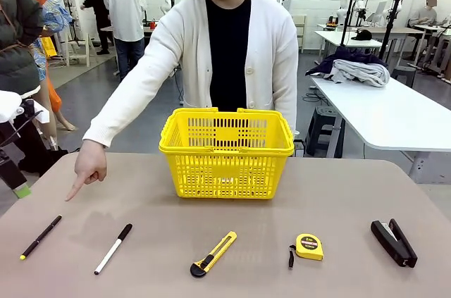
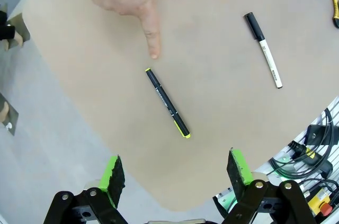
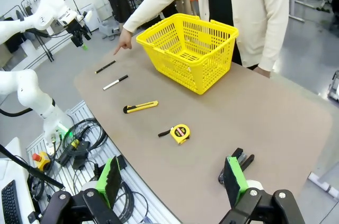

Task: Place the items the person wants into the basket.
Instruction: Pick up the item the person points to and place it in the Market Basket.

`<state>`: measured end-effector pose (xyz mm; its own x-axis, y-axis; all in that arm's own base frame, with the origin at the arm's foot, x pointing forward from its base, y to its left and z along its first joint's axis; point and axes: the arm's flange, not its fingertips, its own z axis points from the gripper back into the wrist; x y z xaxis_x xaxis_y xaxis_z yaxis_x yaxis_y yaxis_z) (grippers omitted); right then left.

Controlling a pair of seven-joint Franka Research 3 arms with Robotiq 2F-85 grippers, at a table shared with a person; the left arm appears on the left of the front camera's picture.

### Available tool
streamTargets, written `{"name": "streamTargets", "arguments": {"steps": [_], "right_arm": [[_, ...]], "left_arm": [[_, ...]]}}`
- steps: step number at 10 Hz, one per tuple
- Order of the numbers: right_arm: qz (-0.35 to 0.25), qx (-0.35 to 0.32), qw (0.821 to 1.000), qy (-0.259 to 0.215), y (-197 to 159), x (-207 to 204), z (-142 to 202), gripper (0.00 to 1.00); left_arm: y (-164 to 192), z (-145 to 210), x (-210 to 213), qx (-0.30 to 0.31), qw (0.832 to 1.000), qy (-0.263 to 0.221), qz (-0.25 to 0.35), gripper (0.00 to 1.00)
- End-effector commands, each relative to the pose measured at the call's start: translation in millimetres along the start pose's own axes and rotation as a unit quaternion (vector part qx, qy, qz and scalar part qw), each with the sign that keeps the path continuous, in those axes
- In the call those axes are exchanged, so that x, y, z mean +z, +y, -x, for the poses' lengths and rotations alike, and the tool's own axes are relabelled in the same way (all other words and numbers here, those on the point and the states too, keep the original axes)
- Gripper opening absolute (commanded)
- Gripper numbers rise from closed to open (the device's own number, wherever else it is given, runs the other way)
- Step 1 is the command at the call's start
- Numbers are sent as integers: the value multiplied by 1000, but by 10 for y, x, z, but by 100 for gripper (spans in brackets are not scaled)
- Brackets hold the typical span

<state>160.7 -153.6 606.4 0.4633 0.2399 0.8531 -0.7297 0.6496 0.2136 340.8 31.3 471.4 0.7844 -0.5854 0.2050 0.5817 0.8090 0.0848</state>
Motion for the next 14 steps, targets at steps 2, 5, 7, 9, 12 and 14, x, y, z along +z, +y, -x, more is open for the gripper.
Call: {"name": "streamTargets", "arguments": {"steps": [2,5,7,9,12,14], "right_arm": [[-5,5,1000,-2,12,-5,0,100],[-5,5,1000,-2,12,-5,0,100],[-5,5,1000,-2,12,-5,0,100],[-5,5,1000,-2,12,-5,0,100],[-5,5,1000,-2,12,-5,0,100],[-5,5,1000,-2,12,-5,0,100]], "left_arm": [[-16,0,25,2,1000,-4,-1,100],[-97,78,-231,-7,999,-4,-34,100],[-293,197,-761,-9,997,25,-68,100],[-382,247,-973,-3,997,23,-76,100],[-413,336,-1379,22,997,45,-54,100],[-426,431,-1558,30,997,68,-38,100]]}}
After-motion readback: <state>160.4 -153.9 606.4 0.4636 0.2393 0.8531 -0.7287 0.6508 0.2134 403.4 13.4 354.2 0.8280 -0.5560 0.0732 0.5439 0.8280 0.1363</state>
